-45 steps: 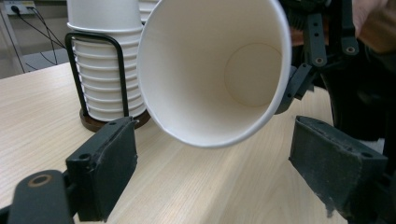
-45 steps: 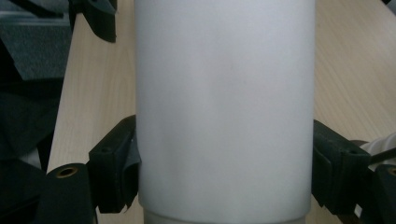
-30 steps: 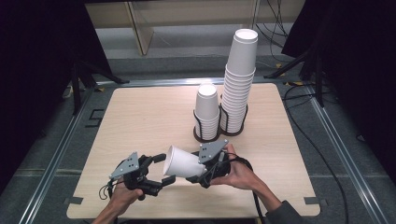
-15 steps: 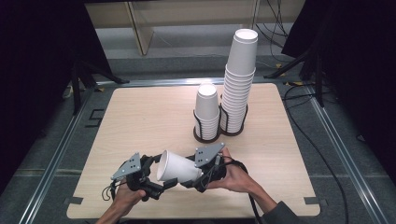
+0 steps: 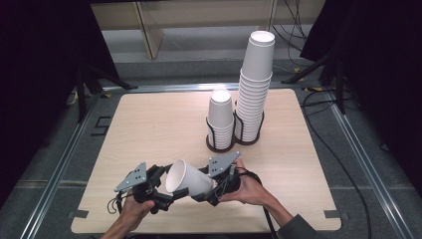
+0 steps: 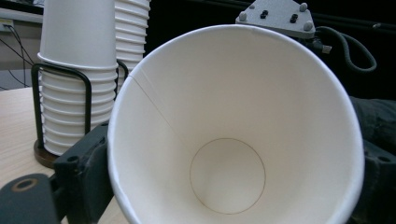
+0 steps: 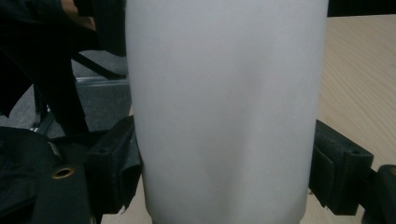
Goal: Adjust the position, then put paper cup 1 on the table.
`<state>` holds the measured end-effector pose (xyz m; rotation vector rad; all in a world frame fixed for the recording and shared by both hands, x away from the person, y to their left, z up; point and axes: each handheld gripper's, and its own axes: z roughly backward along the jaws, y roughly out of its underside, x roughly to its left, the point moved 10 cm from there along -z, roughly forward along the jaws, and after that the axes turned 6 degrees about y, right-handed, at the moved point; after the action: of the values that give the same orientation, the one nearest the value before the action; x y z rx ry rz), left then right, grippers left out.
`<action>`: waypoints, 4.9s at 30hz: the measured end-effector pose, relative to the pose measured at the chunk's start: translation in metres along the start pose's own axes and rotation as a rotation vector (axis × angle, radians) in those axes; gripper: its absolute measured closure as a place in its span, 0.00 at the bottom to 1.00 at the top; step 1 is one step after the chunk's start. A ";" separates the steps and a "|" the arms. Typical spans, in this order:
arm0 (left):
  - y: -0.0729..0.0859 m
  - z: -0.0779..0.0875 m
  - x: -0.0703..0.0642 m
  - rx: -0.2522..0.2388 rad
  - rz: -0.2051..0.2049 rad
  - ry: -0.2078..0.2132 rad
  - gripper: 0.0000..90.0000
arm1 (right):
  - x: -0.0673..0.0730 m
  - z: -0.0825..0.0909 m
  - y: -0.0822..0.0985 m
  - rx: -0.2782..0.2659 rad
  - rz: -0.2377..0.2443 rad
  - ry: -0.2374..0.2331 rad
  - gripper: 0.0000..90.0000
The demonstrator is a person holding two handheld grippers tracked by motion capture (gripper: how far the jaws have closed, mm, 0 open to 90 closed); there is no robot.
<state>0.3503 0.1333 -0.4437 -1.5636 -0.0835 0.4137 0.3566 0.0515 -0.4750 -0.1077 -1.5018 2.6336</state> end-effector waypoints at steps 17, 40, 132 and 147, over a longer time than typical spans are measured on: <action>0.006 0.001 0.011 0.091 -0.011 -0.142 0.11 | -0.010 -0.001 0.008 0.165 0.065 0.218 0.18; -0.009 -0.004 0.001 -0.042 -0.040 -0.102 0.09 | 0.003 -0.018 -0.005 -0.064 -0.047 0.110 0.27; 0.004 0.025 0.123 0.099 -0.066 -0.570 0.14 | -0.042 0.058 0.069 0.018 -0.344 0.362 0.18; 0.001 0.026 0.142 0.096 -0.065 -0.602 0.14 | -0.045 0.059 0.072 0.022 -0.328 0.379 0.18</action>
<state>0.4739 0.2015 -0.4732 -1.2946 -0.5683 0.8133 0.3902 -0.0407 -0.5070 -0.3101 -1.2430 2.2185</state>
